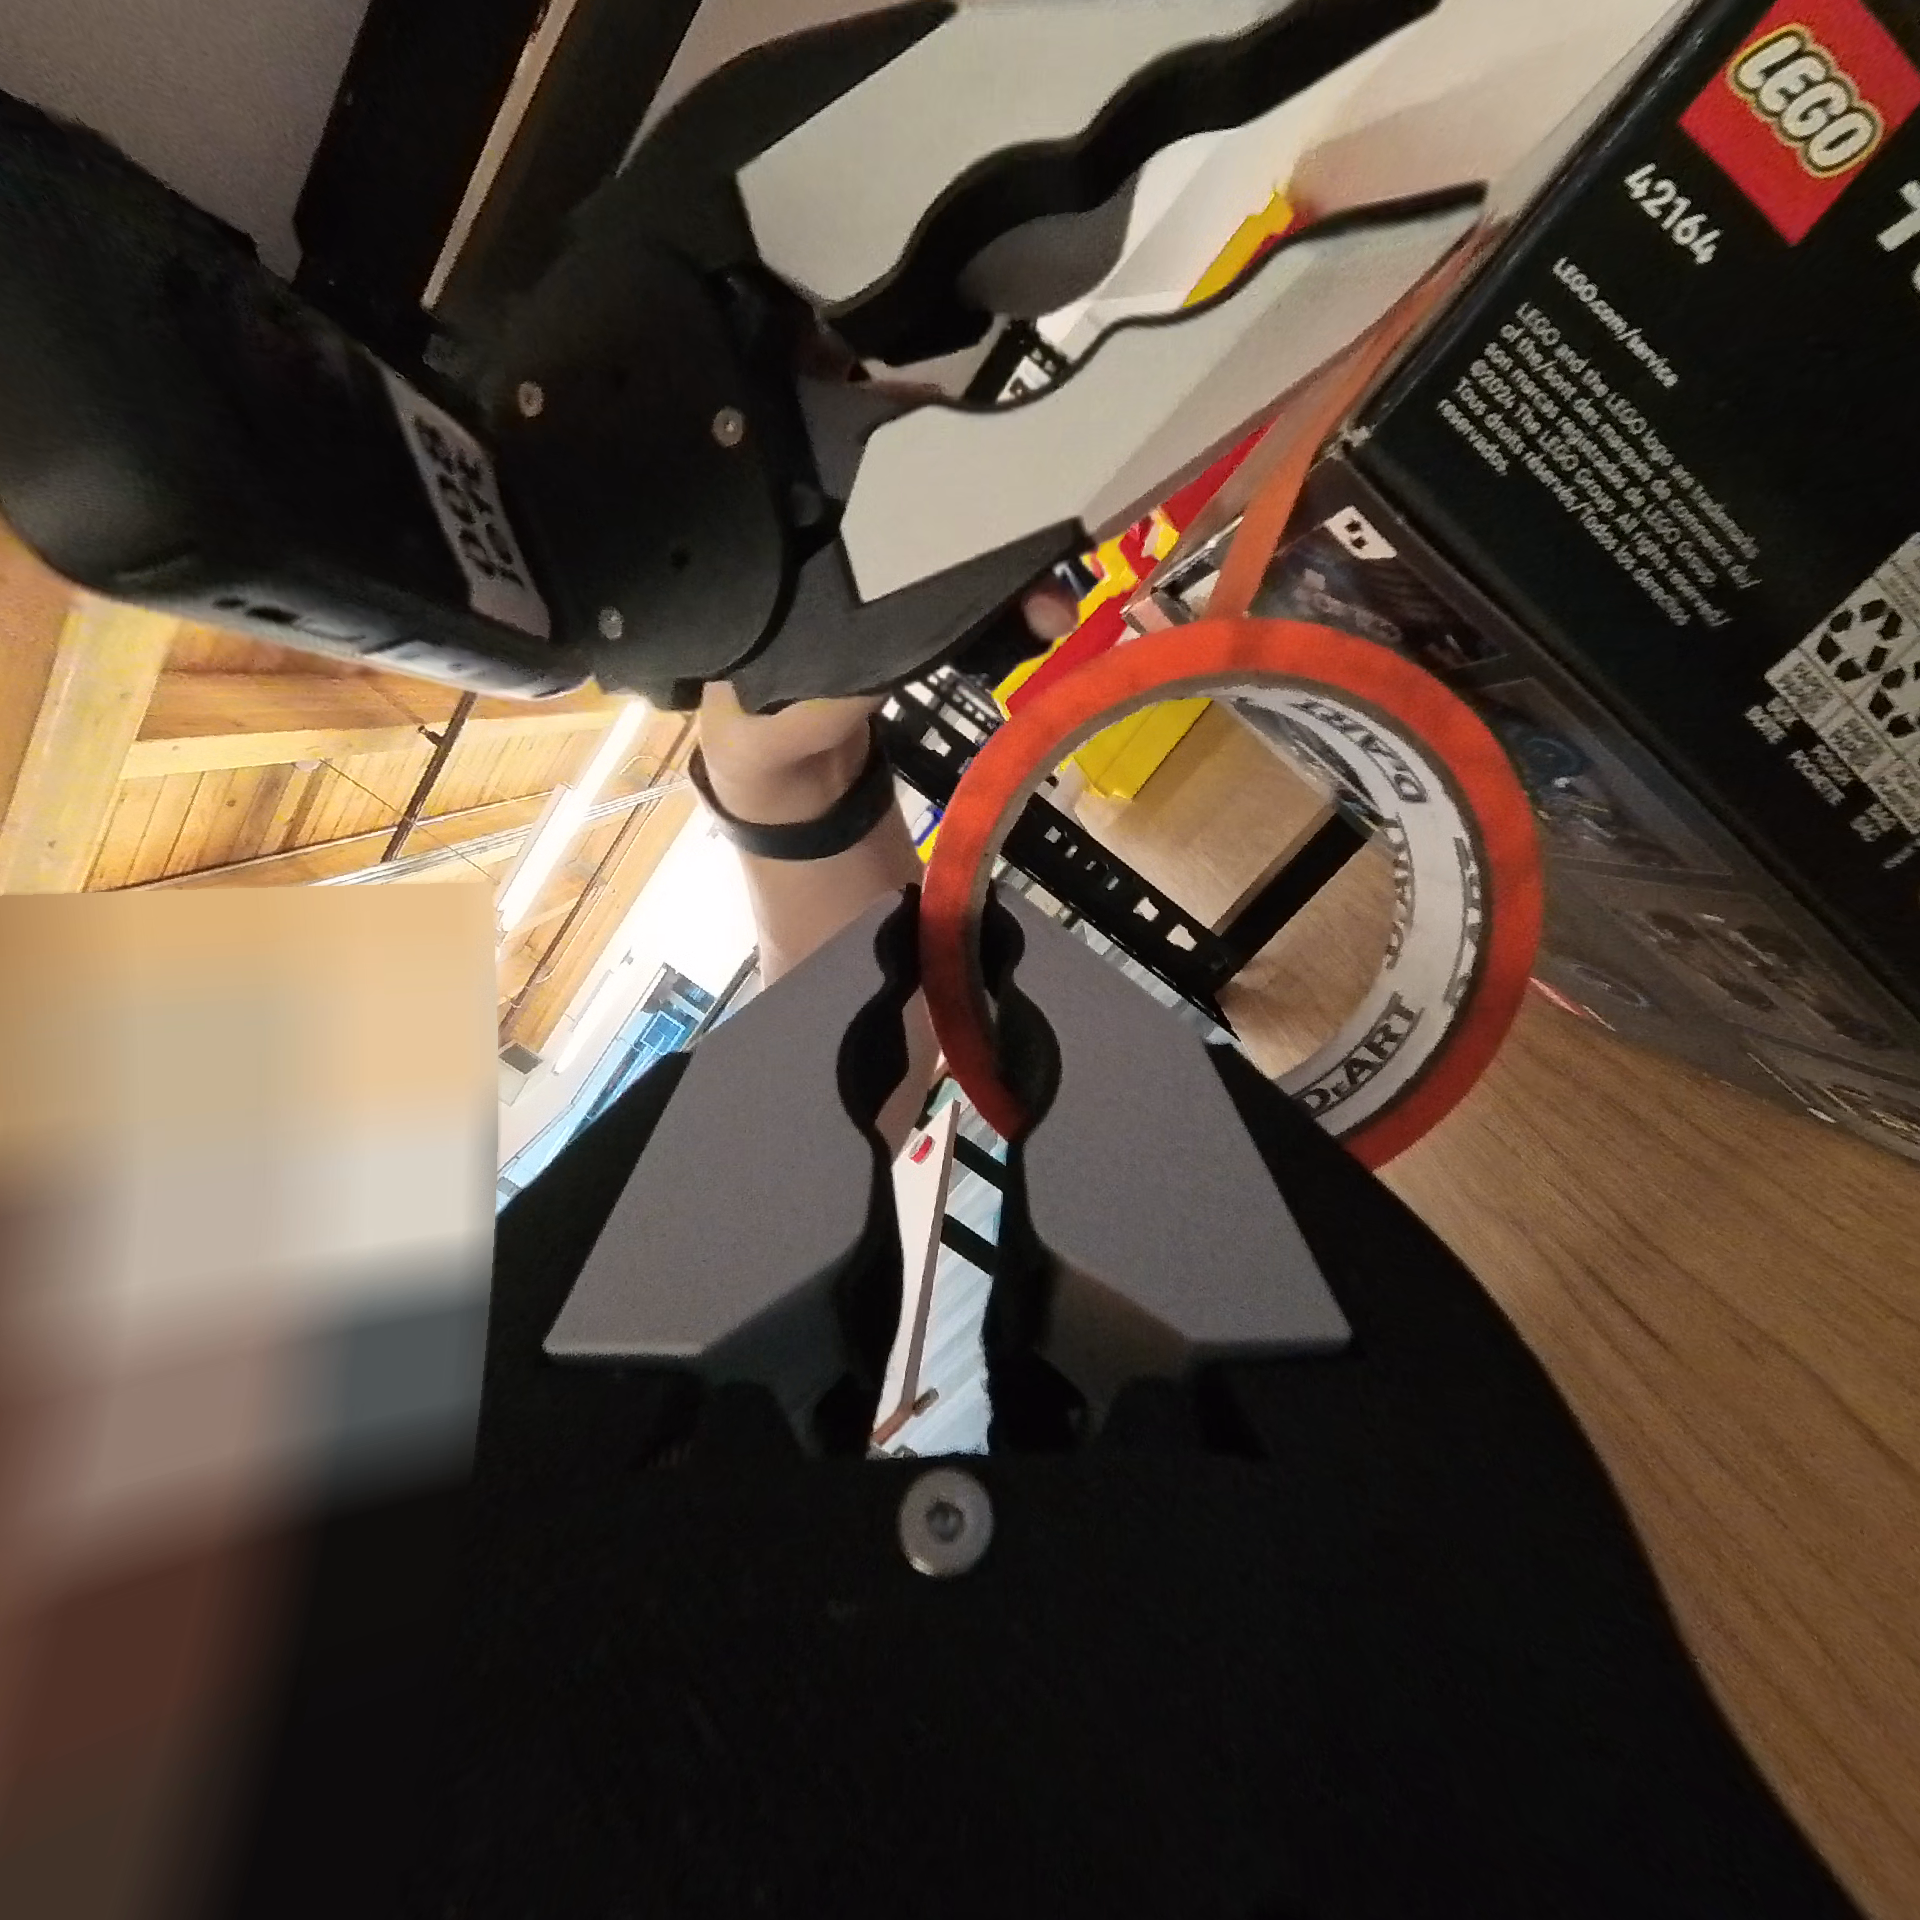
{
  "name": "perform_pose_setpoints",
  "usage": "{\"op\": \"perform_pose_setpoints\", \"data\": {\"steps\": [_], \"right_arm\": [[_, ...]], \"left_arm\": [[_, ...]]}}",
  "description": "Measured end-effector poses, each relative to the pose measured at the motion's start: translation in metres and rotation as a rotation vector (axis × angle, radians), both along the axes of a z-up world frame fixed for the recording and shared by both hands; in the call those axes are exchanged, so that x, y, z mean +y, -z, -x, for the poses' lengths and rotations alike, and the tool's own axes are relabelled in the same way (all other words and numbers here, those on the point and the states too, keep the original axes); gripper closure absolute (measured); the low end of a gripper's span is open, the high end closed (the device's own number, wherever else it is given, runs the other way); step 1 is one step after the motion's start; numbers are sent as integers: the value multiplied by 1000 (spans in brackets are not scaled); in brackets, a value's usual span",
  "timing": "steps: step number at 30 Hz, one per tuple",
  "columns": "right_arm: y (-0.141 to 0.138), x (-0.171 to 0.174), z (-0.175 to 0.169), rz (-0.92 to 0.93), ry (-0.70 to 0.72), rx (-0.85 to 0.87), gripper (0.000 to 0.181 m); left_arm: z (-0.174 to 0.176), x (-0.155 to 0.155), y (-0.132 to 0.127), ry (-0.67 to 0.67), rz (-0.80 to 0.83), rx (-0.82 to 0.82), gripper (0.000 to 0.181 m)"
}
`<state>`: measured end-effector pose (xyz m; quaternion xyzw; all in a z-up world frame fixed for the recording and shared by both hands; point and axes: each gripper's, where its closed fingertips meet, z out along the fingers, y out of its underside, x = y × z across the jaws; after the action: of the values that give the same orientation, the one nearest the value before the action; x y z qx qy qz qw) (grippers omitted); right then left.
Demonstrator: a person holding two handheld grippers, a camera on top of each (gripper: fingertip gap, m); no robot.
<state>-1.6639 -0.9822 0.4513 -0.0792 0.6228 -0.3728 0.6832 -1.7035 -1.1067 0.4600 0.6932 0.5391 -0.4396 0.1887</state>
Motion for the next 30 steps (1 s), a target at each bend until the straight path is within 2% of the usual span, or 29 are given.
{"op": "perform_pose_setpoints", "data": {"steps": [8,12,16,20,25,30], "right_arm": [[1,-1,0,-2,-6,-2,174],[1,0,0,-1,-7,-5,174],[2,-1,-1,-3,-7,-2,173],[3,-1,-1,-8,-5,1,173],[3,-2,-1,-8,-4,4,173],[1,-1,-1,-9,-13,-16,174]], "left_arm": [[-6,2,-6,-14,-1,117,147],[-8,5,-5,7,99,127,152],[-17,-1,-7,-35,178,114,152],[-5,6,-8,-12,137,147,147],[14,7,-5,22,178,103,155],[13,4,-5,27,134,156,152]]}}
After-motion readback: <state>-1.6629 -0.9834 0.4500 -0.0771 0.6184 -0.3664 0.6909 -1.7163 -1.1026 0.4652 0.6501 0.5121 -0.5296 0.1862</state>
